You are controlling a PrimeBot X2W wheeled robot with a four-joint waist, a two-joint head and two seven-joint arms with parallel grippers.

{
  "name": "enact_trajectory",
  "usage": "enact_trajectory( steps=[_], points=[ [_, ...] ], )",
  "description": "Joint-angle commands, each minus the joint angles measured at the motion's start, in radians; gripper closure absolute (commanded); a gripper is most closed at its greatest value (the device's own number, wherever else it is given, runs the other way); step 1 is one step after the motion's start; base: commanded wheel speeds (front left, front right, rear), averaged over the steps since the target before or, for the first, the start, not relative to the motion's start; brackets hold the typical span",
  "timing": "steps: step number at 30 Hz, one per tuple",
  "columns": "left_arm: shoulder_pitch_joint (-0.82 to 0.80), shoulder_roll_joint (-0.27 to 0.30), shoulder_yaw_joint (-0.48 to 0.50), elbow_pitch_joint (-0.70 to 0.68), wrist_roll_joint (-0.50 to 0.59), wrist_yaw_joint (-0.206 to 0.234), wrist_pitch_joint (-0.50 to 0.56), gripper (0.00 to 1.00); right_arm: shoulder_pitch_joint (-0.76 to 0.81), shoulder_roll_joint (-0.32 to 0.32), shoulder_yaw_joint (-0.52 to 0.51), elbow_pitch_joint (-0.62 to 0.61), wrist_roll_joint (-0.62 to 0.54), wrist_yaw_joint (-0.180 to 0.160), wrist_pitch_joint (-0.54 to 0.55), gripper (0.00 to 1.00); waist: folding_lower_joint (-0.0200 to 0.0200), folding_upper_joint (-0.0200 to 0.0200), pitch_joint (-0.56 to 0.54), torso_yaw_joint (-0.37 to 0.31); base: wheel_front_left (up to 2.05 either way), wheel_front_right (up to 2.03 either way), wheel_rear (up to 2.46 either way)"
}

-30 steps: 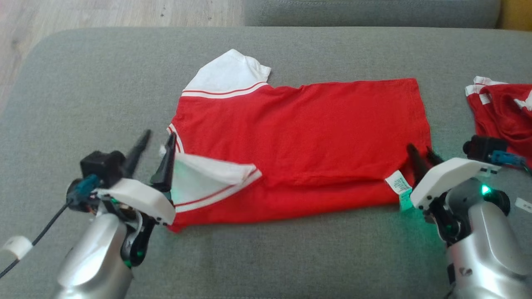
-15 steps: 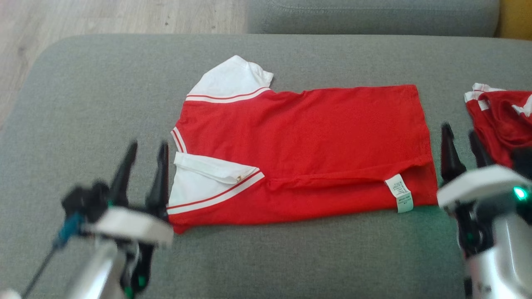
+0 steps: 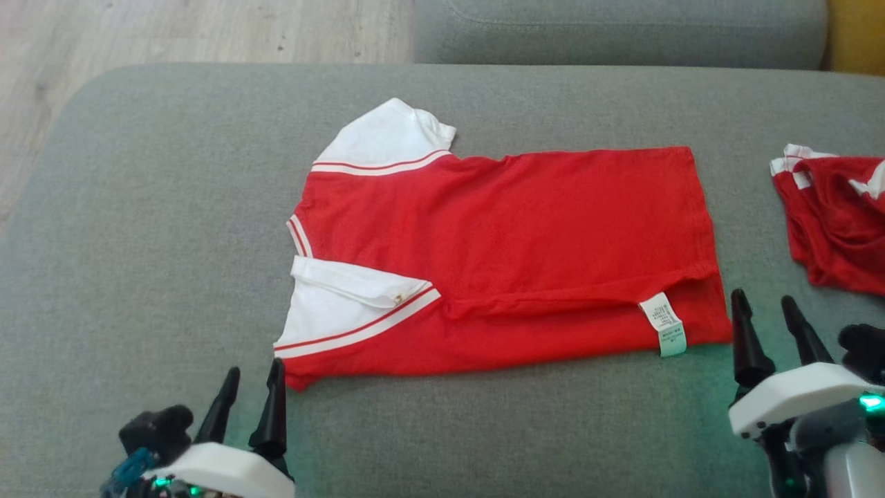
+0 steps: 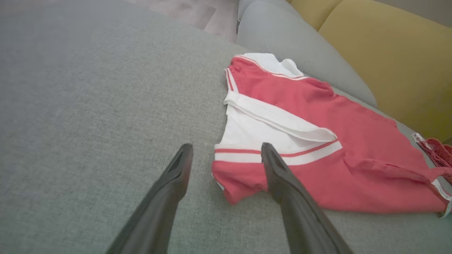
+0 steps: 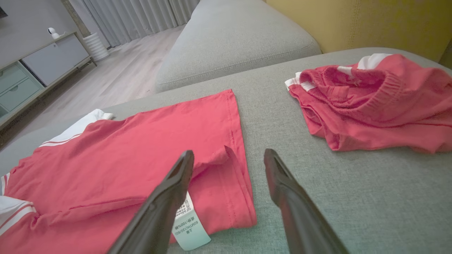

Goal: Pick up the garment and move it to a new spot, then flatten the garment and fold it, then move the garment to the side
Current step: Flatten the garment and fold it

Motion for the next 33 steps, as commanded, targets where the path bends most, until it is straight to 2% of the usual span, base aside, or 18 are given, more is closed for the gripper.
enact_trajectory(
  steps=[1,8,21,22,23,26,27,29,30,31,32,33],
  points=[
    [-0.046,0.001,0.042,-0.006,-0.017,0.002,0.011,0.0,-0.023,-0.008,0.035,-0.04,0.001,-0.001,0.005,0.0,0.0001,-0.0001,0.01,-0.009,0.0,0.0,0.0],
    [-0.097,-0.025,0.038,0.085,-0.049,-0.011,0.04,0.0,-0.053,-0.008,0.054,-0.012,-0.01,-0.001,0.018,0.0,0.0001,-0.0001,0.05,-0.033,0.0,0.0,0.0],
    [-0.148,-0.063,-0.022,0.208,-0.064,-0.07,0.085,0.0,-0.103,-0.008,0.055,0.119,-0.031,-0.001,0.015,0.0,0.0001,-0.0001,0.082,-0.039,0.0,0.0,0.0],
    [-0.151,-0.066,-0.025,0.214,-0.065,-0.073,0.087,0.11,-0.109,-0.008,0.057,0.13,-0.033,-0.001,0.014,0.0,0.0001,-0.0001,0.083,-0.039,0.0,0.0,0.0],
    [-0.154,-0.07,-0.027,0.22,-0.067,-0.076,0.087,0.38,-0.116,-0.008,0.058,0.143,-0.035,-0.001,0.013,0.0,0.0001,-0.0001,0.083,-0.039,0.0,0.0,0.0],
    [-0.165,-0.081,-0.038,0.238,-0.068,-0.083,0.092,0.77,-0.139,-0.008,0.064,0.184,-0.036,-0.001,0.012,0.0,0.0001,-0.0001,0.084,-0.038,0.0,0.0,0.0],
    [-0.173,-0.088,-0.047,0.251,-0.067,-0.088,0.094,1.0,-0.154,-0.008,0.072,0.217,-0.037,-0.001,0.018,0.0,0.0001,-0.0001,0.083,-0.036,0.0,0.0,0.0],
    [-0.18,-0.095,-0.055,0.262,-0.066,-0.093,0.095,1.0,-0.167,-0.008,0.082,0.252,-0.022,-0.001,0.027,0.02,0.0001,-0.0001,0.078,-0.034,0.0,0.0,0.0],
    [-0.183,-0.097,-0.058,0.267,-0.065,-0.095,0.093,1.0,-0.172,-0.008,0.083,0.27,-0.012,-0.001,0.03,0.17,0.0001,-0.0001,0.074,-0.032,0.0,0.0,0.0],
    [-0.185,-0.099,-0.06,0.273,-0.064,-0.097,0.091,1.0,-0.176,-0.008,0.086,0.288,-0.007,-0.001,0.03,0.56,0.0001,-0.0001,0.068,-0.03,0.0,0.0,0.0],
    [-0.187,-0.099,-0.063,0.277,-0.061,-0.098,0.089,1.0,-0.181,-0.008,0.086,0.304,0.001,-0.001,0.026,0.63,0.0001,-0.0001,0.062,-0.028,0.0,0.0,0.0],
    [-0.188,-0.097,-0.065,0.279,-0.059,-0.099,0.087,1.0,-0.186,-0.008,0.086,0.319,0.013,-0.001,0.022,0.75,0.0001,-0.0001,0.056,-0.026,0.0,0.0,0.0]
  ],
)
